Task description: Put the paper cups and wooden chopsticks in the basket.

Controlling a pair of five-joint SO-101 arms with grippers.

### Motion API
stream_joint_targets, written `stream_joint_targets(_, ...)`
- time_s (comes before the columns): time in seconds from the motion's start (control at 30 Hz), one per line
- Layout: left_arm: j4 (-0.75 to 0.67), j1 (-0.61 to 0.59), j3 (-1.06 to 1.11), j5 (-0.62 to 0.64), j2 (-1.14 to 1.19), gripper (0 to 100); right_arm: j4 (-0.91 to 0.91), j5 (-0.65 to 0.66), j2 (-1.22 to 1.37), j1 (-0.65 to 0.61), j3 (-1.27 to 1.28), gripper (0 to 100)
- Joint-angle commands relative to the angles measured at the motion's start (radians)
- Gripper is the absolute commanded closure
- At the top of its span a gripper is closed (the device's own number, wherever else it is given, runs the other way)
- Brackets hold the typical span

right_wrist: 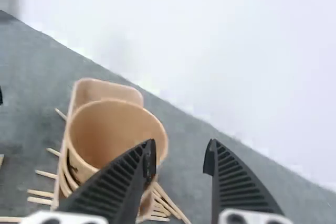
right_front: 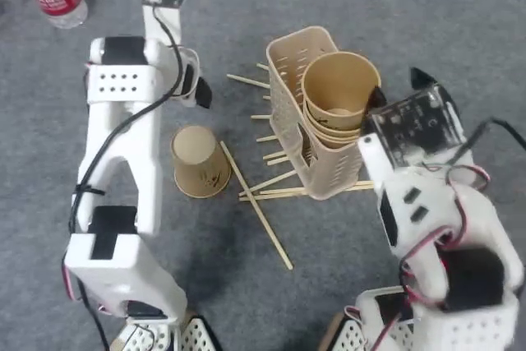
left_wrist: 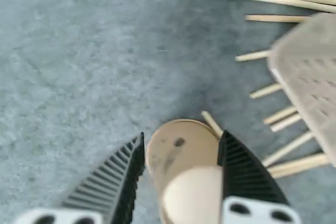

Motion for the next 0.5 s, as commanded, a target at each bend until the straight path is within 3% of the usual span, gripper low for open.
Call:
stream_joint_targets(0.0,-0.052,-0.026,0.008,-0.009,-0.054,78,-0.041,0.011,0.073,-0.018,-0.043,83.3)
stream_joint_targets(0.47,-0.052,-0.023,0.010,-0.009,-0.054,78,-0.044,0.012,0.222,-0.010,0.265,83.3)
